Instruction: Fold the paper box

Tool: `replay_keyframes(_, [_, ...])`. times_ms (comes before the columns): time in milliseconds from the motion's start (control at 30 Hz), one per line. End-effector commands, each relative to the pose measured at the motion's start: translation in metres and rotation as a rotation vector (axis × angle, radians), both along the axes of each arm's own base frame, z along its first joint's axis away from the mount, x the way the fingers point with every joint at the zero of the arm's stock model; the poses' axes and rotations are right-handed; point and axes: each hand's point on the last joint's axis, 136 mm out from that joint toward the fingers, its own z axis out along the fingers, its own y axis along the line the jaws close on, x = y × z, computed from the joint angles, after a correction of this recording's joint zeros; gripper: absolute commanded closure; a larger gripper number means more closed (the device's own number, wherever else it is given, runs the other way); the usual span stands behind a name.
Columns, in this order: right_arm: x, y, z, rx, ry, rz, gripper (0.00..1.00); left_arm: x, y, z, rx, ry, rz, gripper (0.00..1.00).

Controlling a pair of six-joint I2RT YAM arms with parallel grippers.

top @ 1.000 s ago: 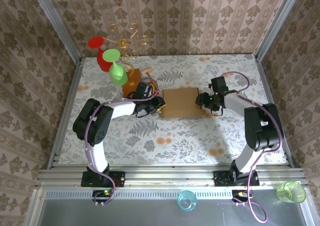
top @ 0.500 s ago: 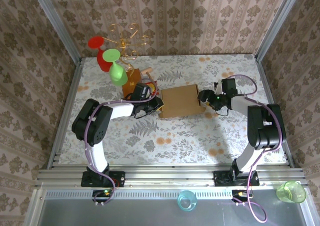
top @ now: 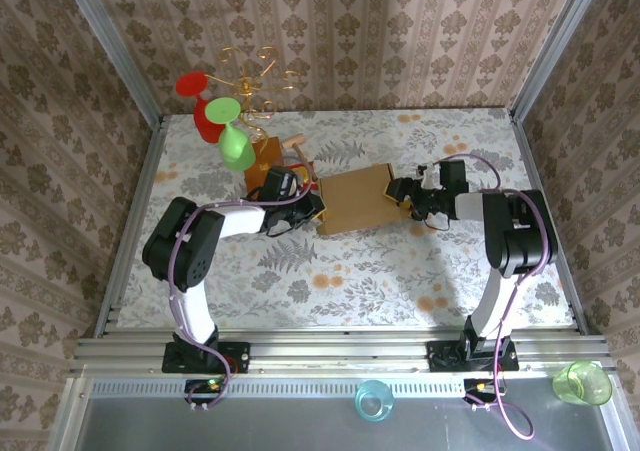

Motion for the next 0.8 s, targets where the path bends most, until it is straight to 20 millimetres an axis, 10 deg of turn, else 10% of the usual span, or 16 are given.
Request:
replay_keyframes(0, [0.003,0.017,0.008,0.101,-0.019,0.037,0.24,-0.011,0.019,-0.031,0.07,0.076,0.024,0.88])
replay_keyframes(267, [0.009,0.024,0.007,0.176,0.0,0.003,0.36,-0.006,0.019,-0.011,0.016,0.02,0.021,0.79])
replay_keyframes(533, [-0.002,0.018,0.007,0.249,0.119,-0.076,0.58,-0.007,0.031,0.06,-0.066,-0.256,0.034,0.46])
replay_keyframes(767, [-0.025,0.018,0.02,0.334,0.254,-0.127,0.57,-0.014,0.054,0.063,-0.151,-0.208,0.109,0.38])
